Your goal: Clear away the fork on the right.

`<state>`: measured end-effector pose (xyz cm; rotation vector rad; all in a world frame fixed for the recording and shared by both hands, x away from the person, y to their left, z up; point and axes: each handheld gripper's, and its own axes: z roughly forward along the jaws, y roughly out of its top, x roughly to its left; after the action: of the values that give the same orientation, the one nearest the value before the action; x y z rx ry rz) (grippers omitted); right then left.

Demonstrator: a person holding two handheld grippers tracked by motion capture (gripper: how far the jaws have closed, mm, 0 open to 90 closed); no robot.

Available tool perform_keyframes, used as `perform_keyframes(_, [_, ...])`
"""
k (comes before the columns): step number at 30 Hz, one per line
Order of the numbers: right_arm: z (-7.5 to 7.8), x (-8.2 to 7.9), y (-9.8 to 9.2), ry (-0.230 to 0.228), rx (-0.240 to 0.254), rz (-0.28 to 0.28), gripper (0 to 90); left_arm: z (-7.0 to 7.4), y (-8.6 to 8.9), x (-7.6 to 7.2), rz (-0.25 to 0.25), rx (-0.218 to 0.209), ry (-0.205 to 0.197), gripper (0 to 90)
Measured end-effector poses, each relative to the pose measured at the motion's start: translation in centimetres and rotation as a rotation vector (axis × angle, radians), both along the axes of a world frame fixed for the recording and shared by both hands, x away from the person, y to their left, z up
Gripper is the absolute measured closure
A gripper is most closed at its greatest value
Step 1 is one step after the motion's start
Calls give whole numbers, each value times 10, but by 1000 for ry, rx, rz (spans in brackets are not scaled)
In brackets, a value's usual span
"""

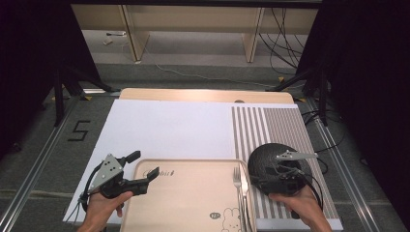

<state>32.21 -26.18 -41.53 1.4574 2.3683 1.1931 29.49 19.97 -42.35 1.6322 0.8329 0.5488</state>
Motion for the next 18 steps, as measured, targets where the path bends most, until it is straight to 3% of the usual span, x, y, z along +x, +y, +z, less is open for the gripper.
perform_keyframes(18, [0, 0, -36, 0, 30, -95, 211, 0, 1, 1, 5, -4, 4, 158])
